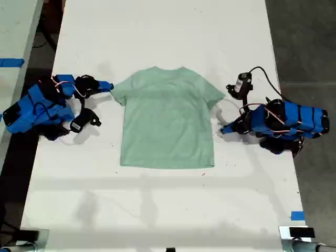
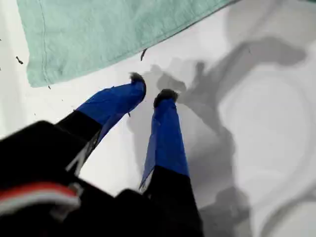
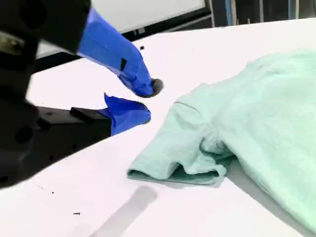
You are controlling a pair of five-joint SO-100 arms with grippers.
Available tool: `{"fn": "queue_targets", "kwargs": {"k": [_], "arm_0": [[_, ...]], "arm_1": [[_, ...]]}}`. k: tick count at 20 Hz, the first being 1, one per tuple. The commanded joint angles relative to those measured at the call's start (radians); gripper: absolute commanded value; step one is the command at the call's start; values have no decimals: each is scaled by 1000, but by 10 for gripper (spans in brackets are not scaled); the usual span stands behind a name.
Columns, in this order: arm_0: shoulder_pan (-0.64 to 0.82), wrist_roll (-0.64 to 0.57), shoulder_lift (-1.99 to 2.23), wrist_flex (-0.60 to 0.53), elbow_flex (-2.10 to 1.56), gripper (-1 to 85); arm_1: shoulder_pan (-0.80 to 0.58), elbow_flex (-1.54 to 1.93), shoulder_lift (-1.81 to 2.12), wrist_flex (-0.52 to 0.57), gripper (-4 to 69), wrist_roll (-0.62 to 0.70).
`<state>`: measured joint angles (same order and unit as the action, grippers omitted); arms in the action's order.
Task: Fold t shirt
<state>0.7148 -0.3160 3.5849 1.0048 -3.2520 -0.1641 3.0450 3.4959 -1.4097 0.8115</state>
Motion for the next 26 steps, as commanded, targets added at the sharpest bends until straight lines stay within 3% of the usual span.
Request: {"fn": "queue_targets", "kwargs": {"k": [1, 18, 23, 24, 25, 26], "arm_0": [[-15, -5, 3, 0, -40, 43], [-11, -5, 3, 0, -40, 43], [342, -5, 3, 0, -40, 42], [405, -5, 3, 0, -40, 42], [453, -5, 3, 0, -40, 42], [480, -5, 3, 0, -40, 42]], "arm_1": [[-9, 46, 6, 34, 71, 17], [-9, 46, 6, 34, 71, 17], [-38, 46, 6, 34, 70, 17], [-38, 46, 6, 34, 64, -23], [-58, 54, 8, 75, 63, -143], [-69, 40, 8, 78, 57, -402]]}}
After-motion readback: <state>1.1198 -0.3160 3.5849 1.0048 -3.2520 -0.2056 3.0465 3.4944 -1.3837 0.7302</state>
